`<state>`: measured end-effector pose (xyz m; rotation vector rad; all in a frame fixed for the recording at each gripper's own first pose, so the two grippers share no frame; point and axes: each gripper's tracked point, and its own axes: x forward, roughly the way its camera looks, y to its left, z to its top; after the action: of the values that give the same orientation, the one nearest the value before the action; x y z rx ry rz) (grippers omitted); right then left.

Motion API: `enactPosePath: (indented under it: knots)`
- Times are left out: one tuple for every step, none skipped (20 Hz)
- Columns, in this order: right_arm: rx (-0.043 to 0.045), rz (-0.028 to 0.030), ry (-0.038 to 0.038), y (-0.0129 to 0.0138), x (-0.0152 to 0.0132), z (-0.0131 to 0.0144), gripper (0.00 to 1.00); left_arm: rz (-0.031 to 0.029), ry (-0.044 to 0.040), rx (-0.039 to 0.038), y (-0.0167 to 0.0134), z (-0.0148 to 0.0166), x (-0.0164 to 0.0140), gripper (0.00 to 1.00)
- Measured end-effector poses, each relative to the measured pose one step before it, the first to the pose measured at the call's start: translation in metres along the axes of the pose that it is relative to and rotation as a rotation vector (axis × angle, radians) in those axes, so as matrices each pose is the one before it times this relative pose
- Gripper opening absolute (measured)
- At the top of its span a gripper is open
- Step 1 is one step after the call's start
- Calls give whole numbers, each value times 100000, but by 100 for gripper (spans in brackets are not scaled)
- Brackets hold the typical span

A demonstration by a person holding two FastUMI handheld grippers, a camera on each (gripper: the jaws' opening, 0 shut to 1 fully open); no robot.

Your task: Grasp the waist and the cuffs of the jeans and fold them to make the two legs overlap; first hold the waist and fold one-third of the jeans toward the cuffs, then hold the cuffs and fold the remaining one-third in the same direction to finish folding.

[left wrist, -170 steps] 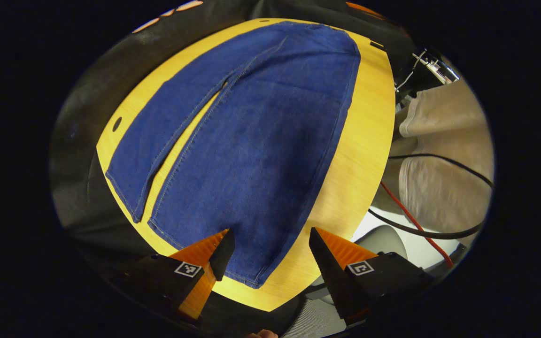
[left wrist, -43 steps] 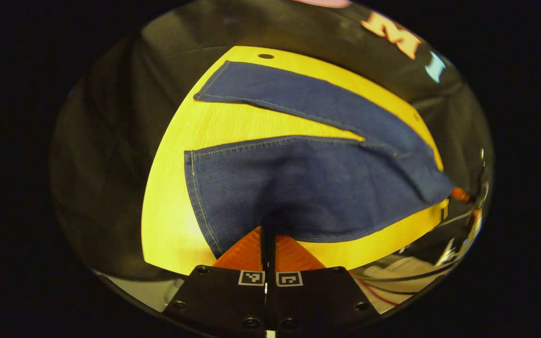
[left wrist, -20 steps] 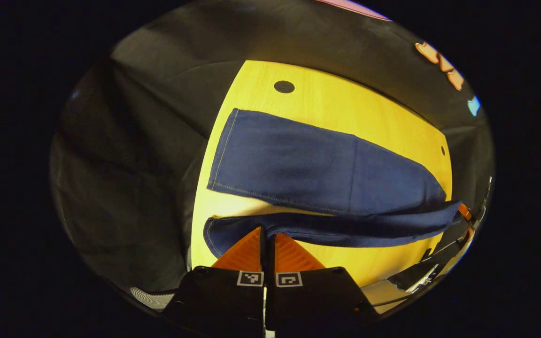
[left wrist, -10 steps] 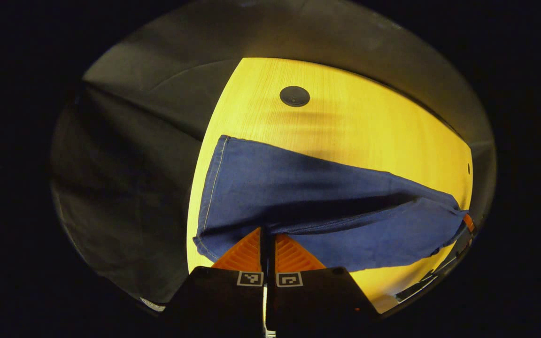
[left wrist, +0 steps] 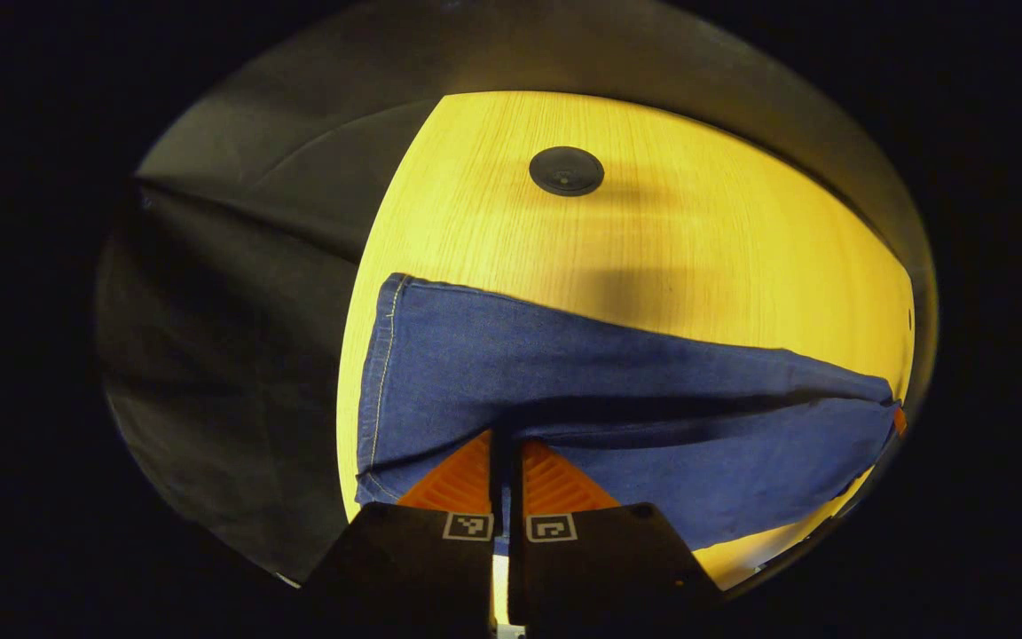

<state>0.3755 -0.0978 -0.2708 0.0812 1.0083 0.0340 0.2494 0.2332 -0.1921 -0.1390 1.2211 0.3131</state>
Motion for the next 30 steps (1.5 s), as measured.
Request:
enactPosePath:
  knots:
    - [2282, 803, -1808, -93, -398, 187, 24, 1006, -3599, 61, 259, 478, -199, 5]
    - [2598, 299, -2124, -111, -783, 196, 23, 974, -3893, -299, 237, 668, -101, 7]
    - [1996, 2052, -2085, 165, -806, -82, 32, -578, -3169, -411, -171, 235, -165, 33]
    - [1981, 1262, -1669, -137, -833, -26, 41, 256, -1309, 164, 50, 210, -592, 59]
    - [1915, -815, -2015, -741, -1001, -23, 39, -269, -1616, 464, 2, 24, -314, 84]
    - [1883, -2586, -2132, -1119, -1136, 58, 59, 791, -2164, 721, -19, 201, -361, 83]
    - [2845, -2720, -2073, -1391, -1110, 10, 80, 1862, -2440, 1683, 302, 274, -451, 85]
    - [3820, -2330, -1844, -1839, -1176, 133, 100, 2290, -2594, 2134, 313, 494, -604, 88]
    - [4645, -1386, -2100, -1773, -1493, 238, 95, 1272, -1748, 2241, 125, -82, -279, 99]
    - [5722, -1617, -1741, -1863, -942, 146, 99, 76, -1034, 1664, -117, -225, -175, 98]
    - [5895, -2244, -550, -1967, -652, -232, 97, -531, -753, 749, -250, -256, -69, 96]
    - [5757, -2817, -706, -2074, -495, -187, 94, -1326, -759, 142, -311, -273, -100, 96]
    - [5030, -2034, -1147, -1704, -360, -202, 99, -1636, 36, -12, -219, -522, 208, 96]
    - [4124, -1133, -1373, -1536, -391, 56, 99, -822, -291, -59, -207, -333, -53, 97]
    - [2755, -1303, -345, -1434, -391, -58, 98, -835, 94, 14, -253, -398, 36, 96]
    - [952, -2172, 805, -1509, -83, -132, 98, -1080, -212, -190, -420, -273, -191, 96]
    - [757, -1986, 1136, -1328, 319, -410, 99, -1103, 80, -550, -524, -396, -479, 97]
    - [962, -117, 1587, -697, 681, -240, 99, -890, 449, -893, -458, -384, -397, 97]
    - [1161, 827, 1571, -344, 559, -288, 99, -593, 176, -579, -312, -331, -245, 96]
    - [184, 788, 1799, -72, 510, -430, 99, -207, 271, -582, -101, -383, -230, 97]
    - [-836, 222, 2174, 24, 337, -576, 99, -255, -305, -472, -229, -400, -304, 96]
    - [-1125, -331, 1678, -59, 366, -471, 99, -621, -767, -622, -386, -245, -429, 97]
    - [-1214, -356, 786, 57, 373, -246, 99, -957, -695, -996, -446, -366, -738, 97]
    - [-1025, -747, 710, -65, 336, -258, 94, -1623, -755, -1146, -659, -372, -570, 97]
    - [-1193, -956, 1042, -144, 297, -294, 99, -1621, -810, -1297, -372, -189, -395, 97]
    - [-1134, -40, -1115, 154, -60, 131, 94, -526, -1273, -1491, -323, -150, -449, 97]
    - [-360, 174, 188, -90, 261, 50, 94, 196, -1928, -1502, -547, 37, -866, 97]
    - [-613, -383, 56, -102, -60, -138, 97, 92, -1935, -1654, -333, -61, -762, 97]
    - [-1453, -630, -457, -249, 118, 33, 87, -193, -1501, -2290, -307, -147, -825, 97]
    - [-1122, -610, 91, -205, -13, -92, 82, -549, -415, -2078, -69, -300, -529, 96]
